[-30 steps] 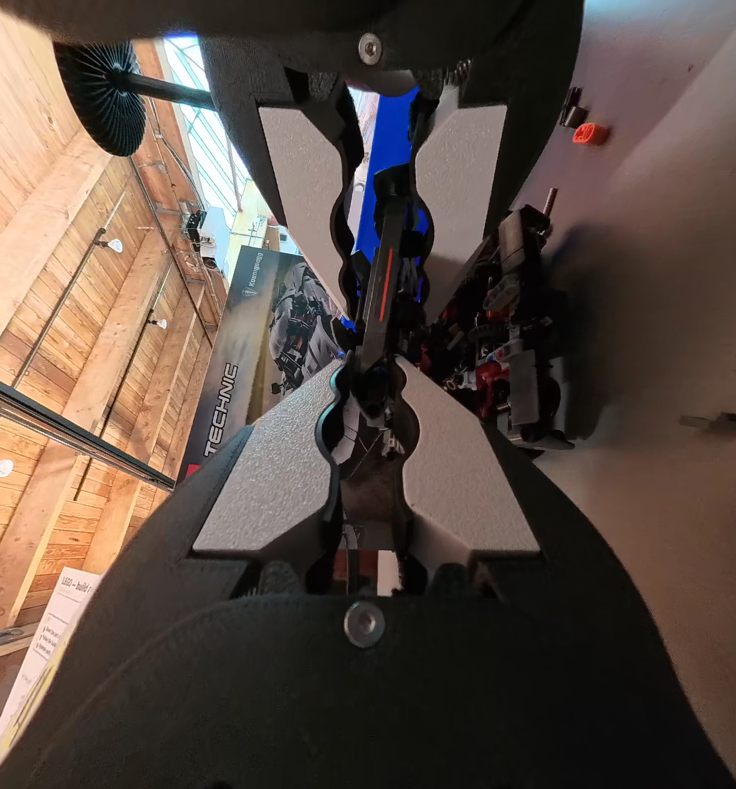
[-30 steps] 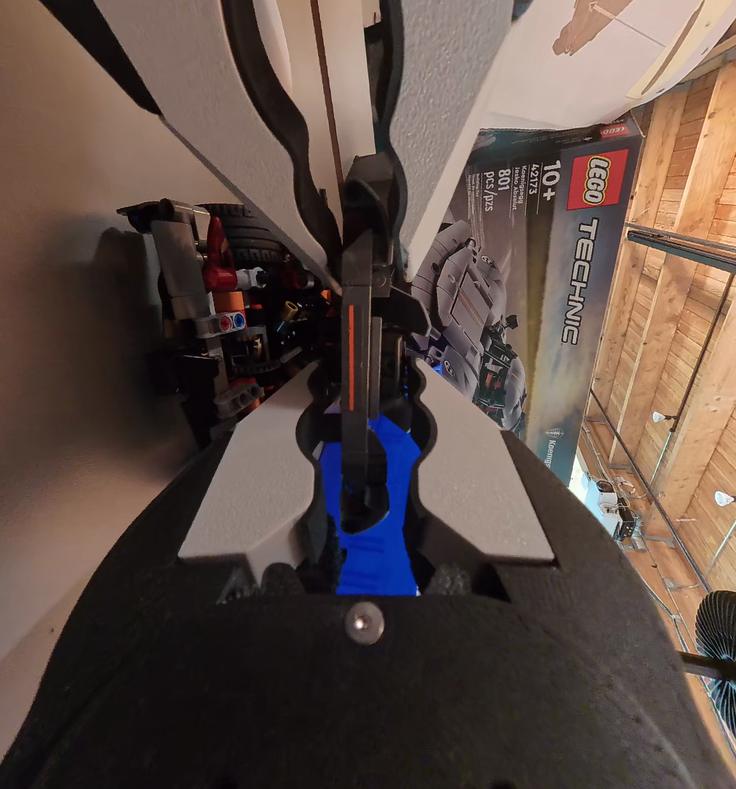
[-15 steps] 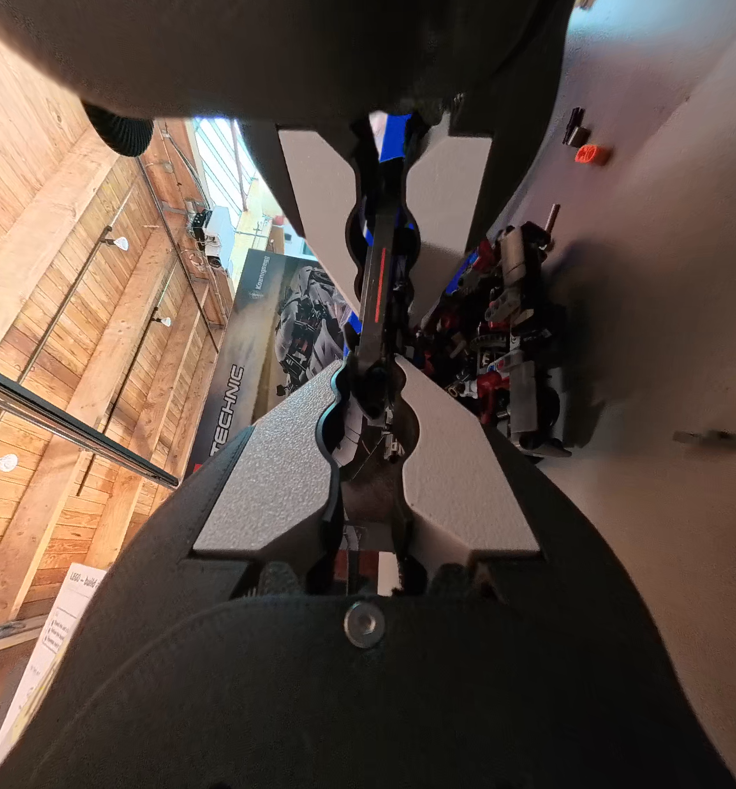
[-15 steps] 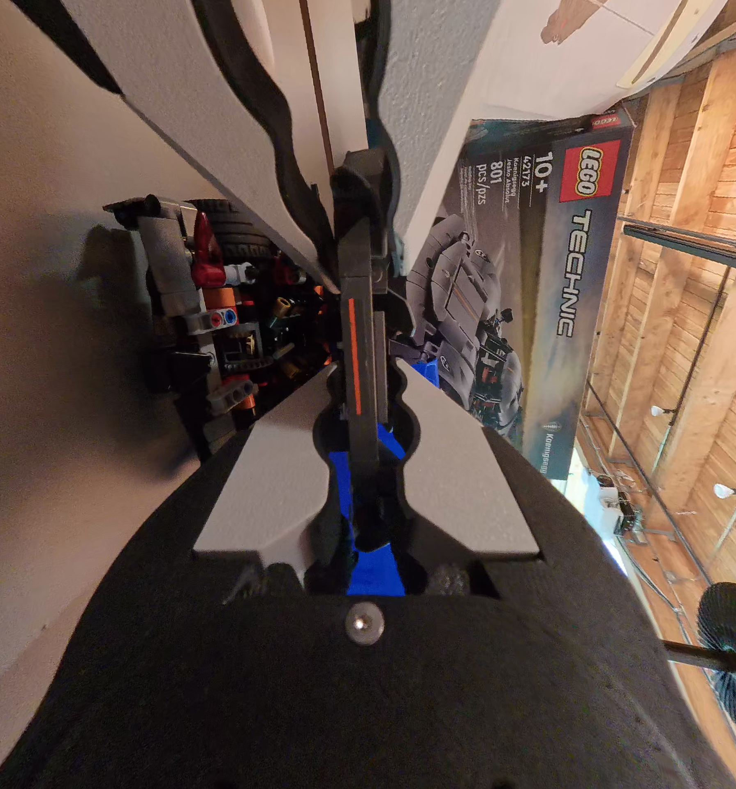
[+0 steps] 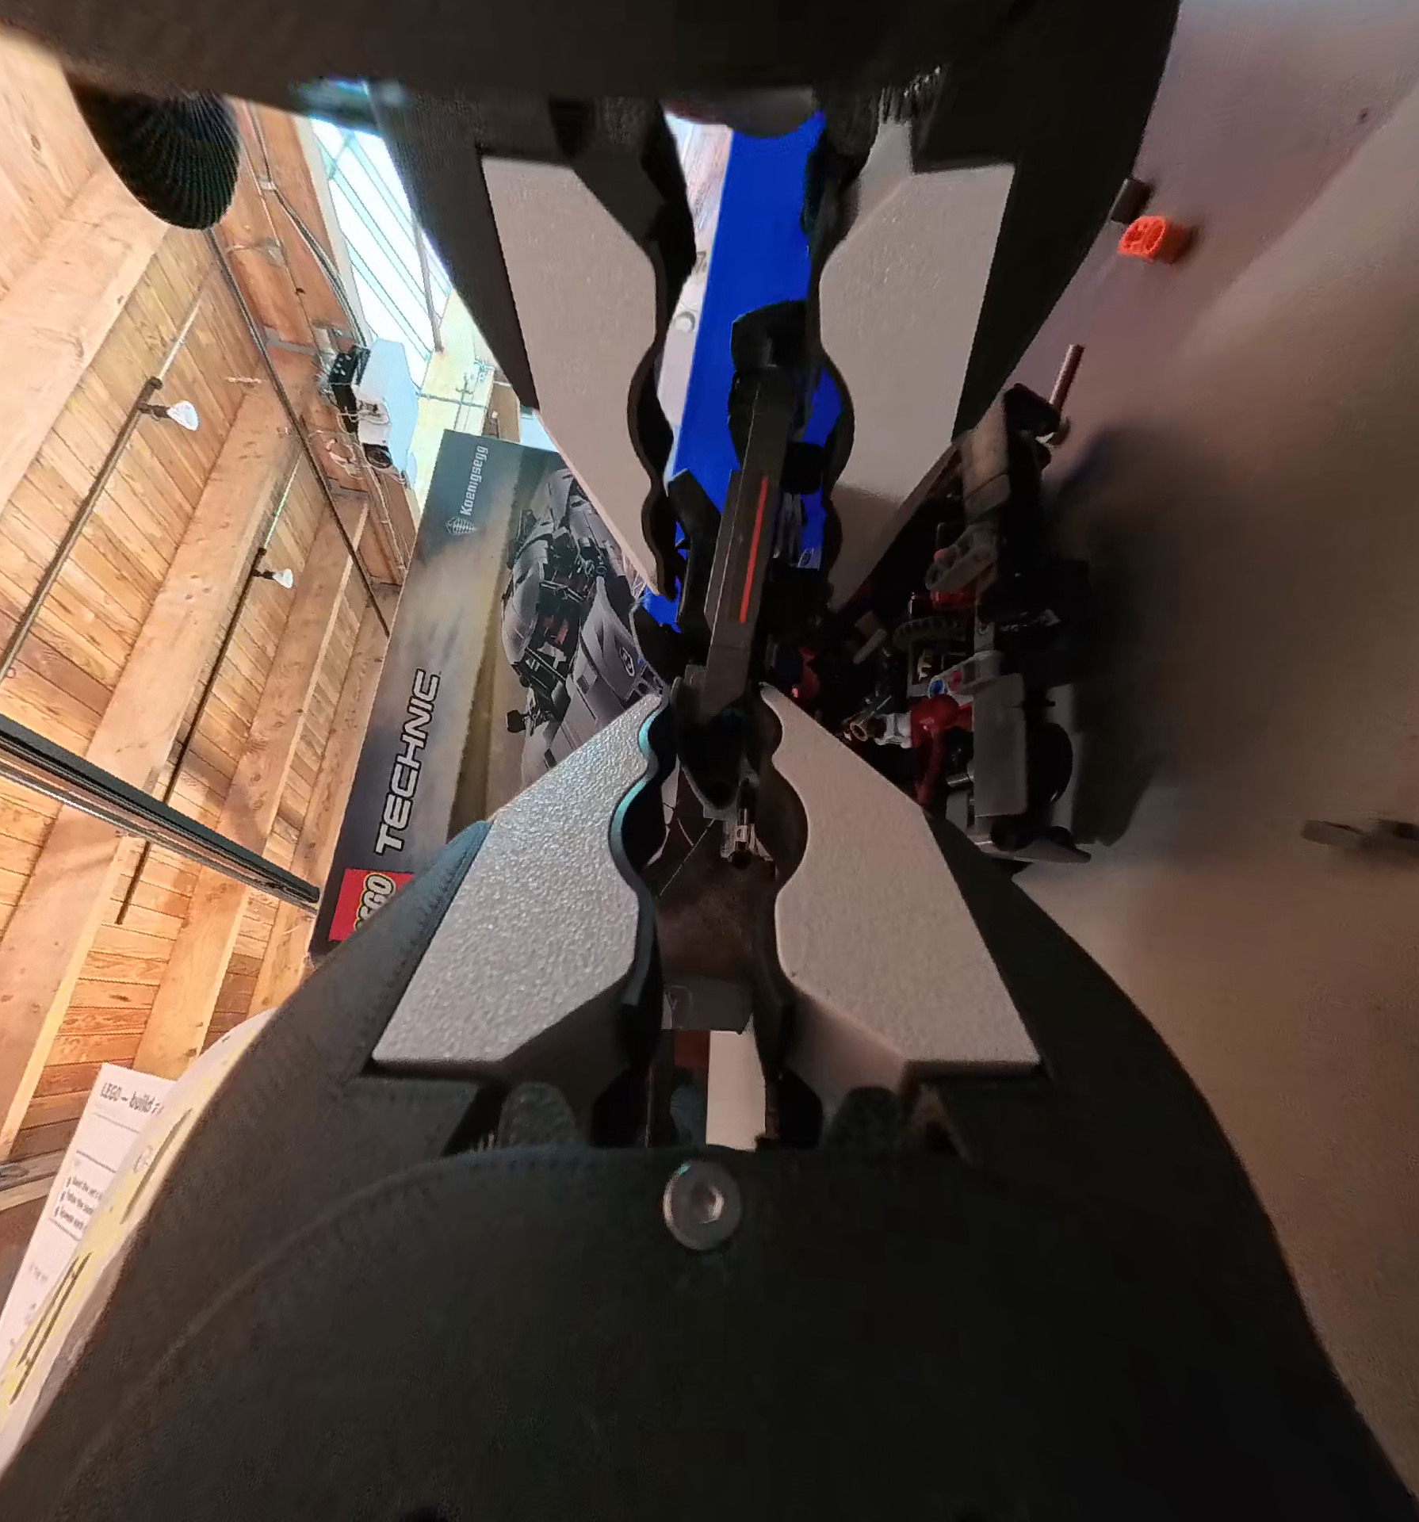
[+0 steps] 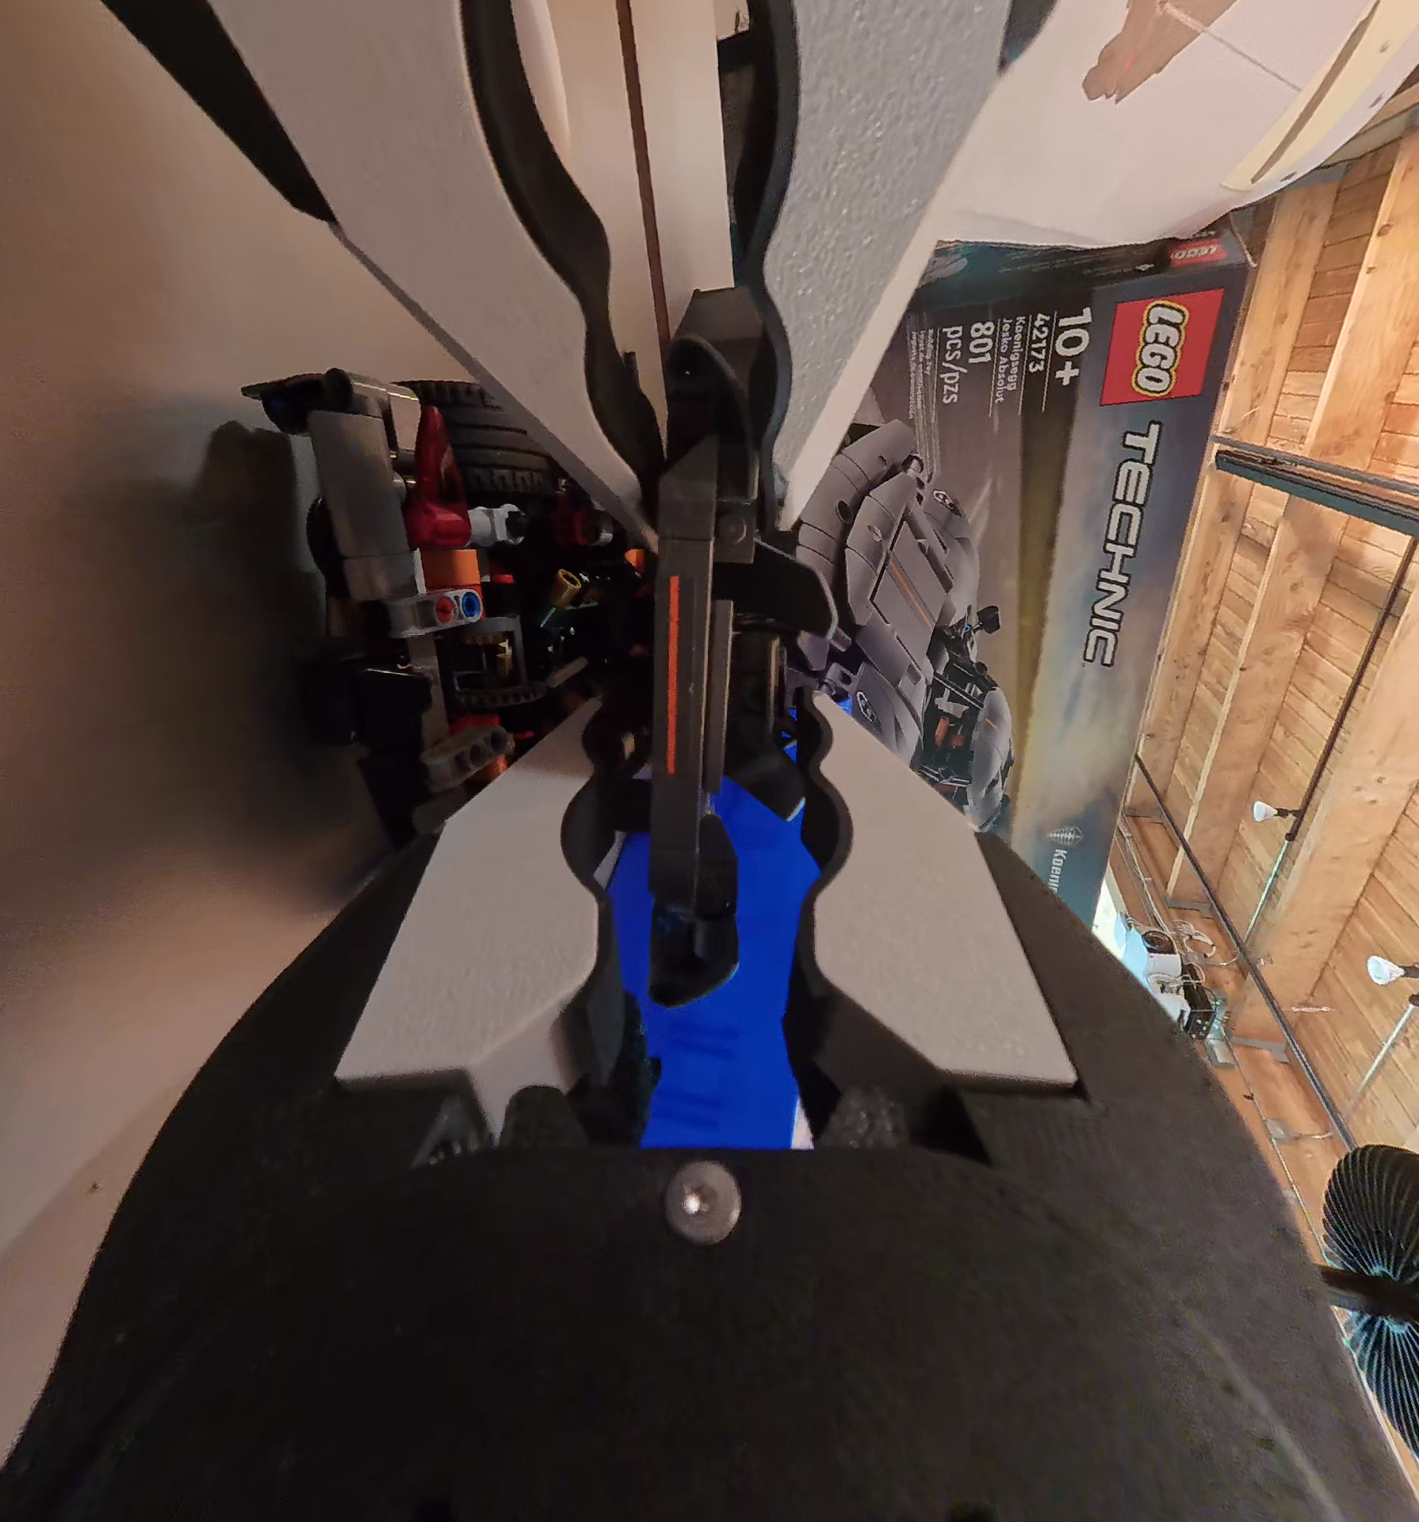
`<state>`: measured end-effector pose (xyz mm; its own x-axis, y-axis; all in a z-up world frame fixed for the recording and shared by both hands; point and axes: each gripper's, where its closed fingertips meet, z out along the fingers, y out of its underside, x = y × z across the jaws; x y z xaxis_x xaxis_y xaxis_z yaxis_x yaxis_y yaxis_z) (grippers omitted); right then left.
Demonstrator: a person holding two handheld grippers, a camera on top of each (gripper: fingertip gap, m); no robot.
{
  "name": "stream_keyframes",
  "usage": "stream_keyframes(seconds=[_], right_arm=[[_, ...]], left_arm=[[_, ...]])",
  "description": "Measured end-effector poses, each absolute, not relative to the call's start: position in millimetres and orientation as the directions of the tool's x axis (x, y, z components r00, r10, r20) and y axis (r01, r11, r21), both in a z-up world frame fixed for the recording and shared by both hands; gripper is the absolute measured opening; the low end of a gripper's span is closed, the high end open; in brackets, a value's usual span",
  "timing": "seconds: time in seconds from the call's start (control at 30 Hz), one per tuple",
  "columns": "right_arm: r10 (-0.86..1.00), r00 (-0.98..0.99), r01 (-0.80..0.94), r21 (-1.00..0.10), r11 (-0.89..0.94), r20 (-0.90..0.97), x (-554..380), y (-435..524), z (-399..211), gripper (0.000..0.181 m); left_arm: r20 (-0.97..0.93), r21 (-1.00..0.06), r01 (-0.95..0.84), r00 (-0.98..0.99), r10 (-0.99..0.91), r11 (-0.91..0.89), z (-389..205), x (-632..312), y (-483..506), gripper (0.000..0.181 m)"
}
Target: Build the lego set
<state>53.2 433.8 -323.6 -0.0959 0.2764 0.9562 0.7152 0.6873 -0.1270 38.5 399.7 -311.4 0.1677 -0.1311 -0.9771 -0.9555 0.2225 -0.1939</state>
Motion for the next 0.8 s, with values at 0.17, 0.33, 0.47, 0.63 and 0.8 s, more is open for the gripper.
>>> stream_keyframes(seconds=[0.17,0.33,0.47,0.63,0.8], right_arm=[[0.288,-0.078,0.715,-0.148,0.683,0.954,56.1,434.7,-319.1,0.039],[0.282,-0.070,0.712,-0.150,0.686,0.957,55.0,434.7,-319.0,0.037],[0.283,-0.062,0.713,-0.156,0.684,0.957,54.7,435.1,-319.1,0.034],[0.257,-0.047,0.706,-0.150,0.692,0.965,55.9,437.4,-316.1,0.023],[0.248,-0.040,0.706,-0.148,0.693,0.968,53.2,437.4,-316.7,0.027]], left_arm=[[-0.973,-0.215,-0.951,0.189,-0.131,0.225,-310.1,37.9,400.2,0.014],[-0.970,-0.227,-0.948,0.202,-0.132,0.222,-309.3,36.7,400.5,0.014],[-0.971,-0.224,-0.947,0.198,-0.131,0.229,-308.7,38.9,397.4,0.013],[-0.970,-0.230,-0.943,0.202,-0.137,0.242,-309.9,43.9,393.1,0.013],[-0.967,-0.240,-0.941,0.210,-0.145,0.239,-311.4,38.4,396.0,0.014]])
